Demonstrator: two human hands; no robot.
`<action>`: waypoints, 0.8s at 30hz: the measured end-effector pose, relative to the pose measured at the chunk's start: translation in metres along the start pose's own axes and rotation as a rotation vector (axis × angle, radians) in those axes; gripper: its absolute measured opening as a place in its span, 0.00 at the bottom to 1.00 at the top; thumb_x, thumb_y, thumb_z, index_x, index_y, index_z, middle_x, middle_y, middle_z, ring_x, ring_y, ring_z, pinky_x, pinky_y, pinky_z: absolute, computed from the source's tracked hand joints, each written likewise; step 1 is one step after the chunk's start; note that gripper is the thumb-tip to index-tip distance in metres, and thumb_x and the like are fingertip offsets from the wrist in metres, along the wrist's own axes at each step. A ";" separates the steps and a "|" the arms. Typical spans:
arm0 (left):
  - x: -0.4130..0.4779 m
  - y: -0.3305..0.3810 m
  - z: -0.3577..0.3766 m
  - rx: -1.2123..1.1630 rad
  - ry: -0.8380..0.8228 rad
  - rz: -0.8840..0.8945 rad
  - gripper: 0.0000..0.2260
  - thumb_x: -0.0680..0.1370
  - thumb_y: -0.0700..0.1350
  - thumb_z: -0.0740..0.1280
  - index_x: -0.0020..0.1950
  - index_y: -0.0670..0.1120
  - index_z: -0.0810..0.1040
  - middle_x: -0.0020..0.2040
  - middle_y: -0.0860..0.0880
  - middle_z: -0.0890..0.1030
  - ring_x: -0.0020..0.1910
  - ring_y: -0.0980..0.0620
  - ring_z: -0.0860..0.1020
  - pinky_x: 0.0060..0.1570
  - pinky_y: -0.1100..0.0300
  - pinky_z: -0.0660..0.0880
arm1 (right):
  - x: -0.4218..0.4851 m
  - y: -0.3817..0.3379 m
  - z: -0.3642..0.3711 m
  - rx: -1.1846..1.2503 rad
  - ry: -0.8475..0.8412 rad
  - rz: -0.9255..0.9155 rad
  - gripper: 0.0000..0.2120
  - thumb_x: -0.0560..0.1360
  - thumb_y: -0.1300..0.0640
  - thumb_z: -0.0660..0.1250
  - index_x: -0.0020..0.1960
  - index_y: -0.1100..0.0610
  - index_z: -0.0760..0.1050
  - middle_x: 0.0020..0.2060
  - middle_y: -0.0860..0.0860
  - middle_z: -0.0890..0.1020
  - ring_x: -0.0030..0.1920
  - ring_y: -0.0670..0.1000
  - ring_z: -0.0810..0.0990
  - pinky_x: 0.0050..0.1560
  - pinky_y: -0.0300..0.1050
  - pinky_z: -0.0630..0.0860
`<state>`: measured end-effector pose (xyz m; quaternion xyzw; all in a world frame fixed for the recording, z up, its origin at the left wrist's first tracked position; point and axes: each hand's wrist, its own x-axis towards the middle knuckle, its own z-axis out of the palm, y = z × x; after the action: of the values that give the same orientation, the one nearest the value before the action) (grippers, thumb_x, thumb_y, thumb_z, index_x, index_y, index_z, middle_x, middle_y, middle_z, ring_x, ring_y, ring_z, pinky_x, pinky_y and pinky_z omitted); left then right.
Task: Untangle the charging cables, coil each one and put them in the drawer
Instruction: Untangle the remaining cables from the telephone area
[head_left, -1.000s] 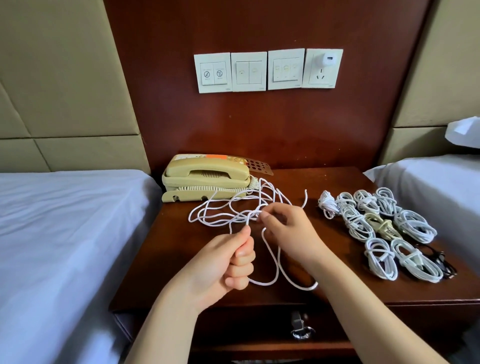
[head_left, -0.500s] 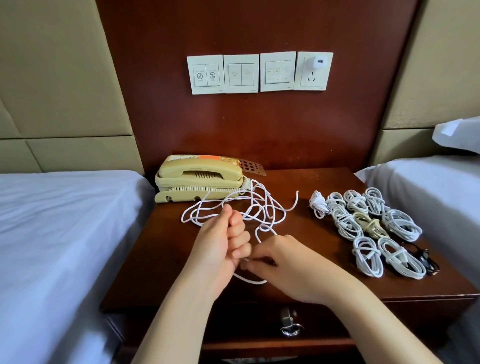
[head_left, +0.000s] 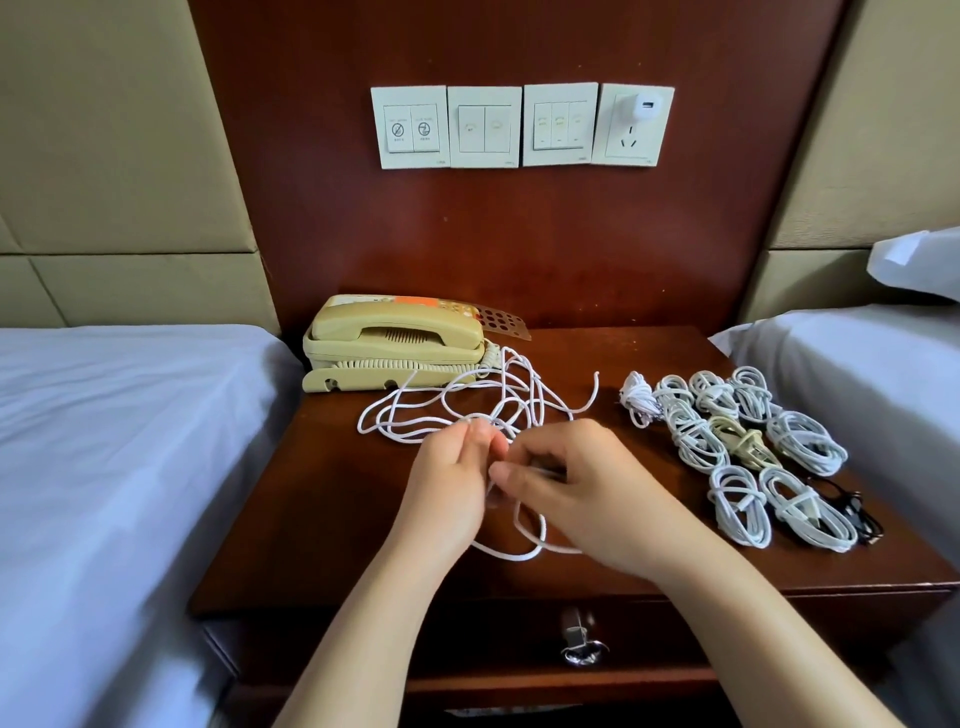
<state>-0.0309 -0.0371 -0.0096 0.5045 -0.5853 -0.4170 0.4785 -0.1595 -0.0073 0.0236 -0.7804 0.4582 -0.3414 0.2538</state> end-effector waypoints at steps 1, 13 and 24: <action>0.000 0.001 0.002 -0.003 -0.033 -0.004 0.19 0.83 0.44 0.53 0.36 0.43 0.74 0.27 0.49 0.75 0.28 0.51 0.74 0.34 0.55 0.76 | 0.001 0.001 -0.002 0.039 0.026 0.002 0.11 0.76 0.58 0.67 0.36 0.59 0.79 0.23 0.42 0.77 0.26 0.40 0.72 0.30 0.30 0.64; -0.015 0.018 0.005 -0.403 -0.441 -0.291 0.21 0.81 0.45 0.50 0.26 0.47 0.63 0.22 0.53 0.55 0.18 0.59 0.52 0.20 0.70 0.49 | 0.004 0.021 -0.008 0.266 0.111 0.026 0.19 0.72 0.47 0.71 0.34 0.62 0.75 0.28 0.58 0.81 0.30 0.45 0.74 0.31 0.45 0.69; -0.022 0.028 0.003 -0.534 -0.668 -0.261 0.18 0.72 0.58 0.56 0.27 0.49 0.63 0.23 0.54 0.54 0.20 0.60 0.53 0.20 0.67 0.49 | 0.003 0.034 -0.009 0.821 0.008 0.097 0.17 0.69 0.48 0.74 0.32 0.58 0.72 0.22 0.50 0.70 0.21 0.43 0.62 0.21 0.31 0.60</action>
<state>-0.0385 -0.0109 0.0135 0.2705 -0.5108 -0.7507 0.3200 -0.1836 -0.0258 0.0059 -0.5905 0.3214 -0.4863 0.5581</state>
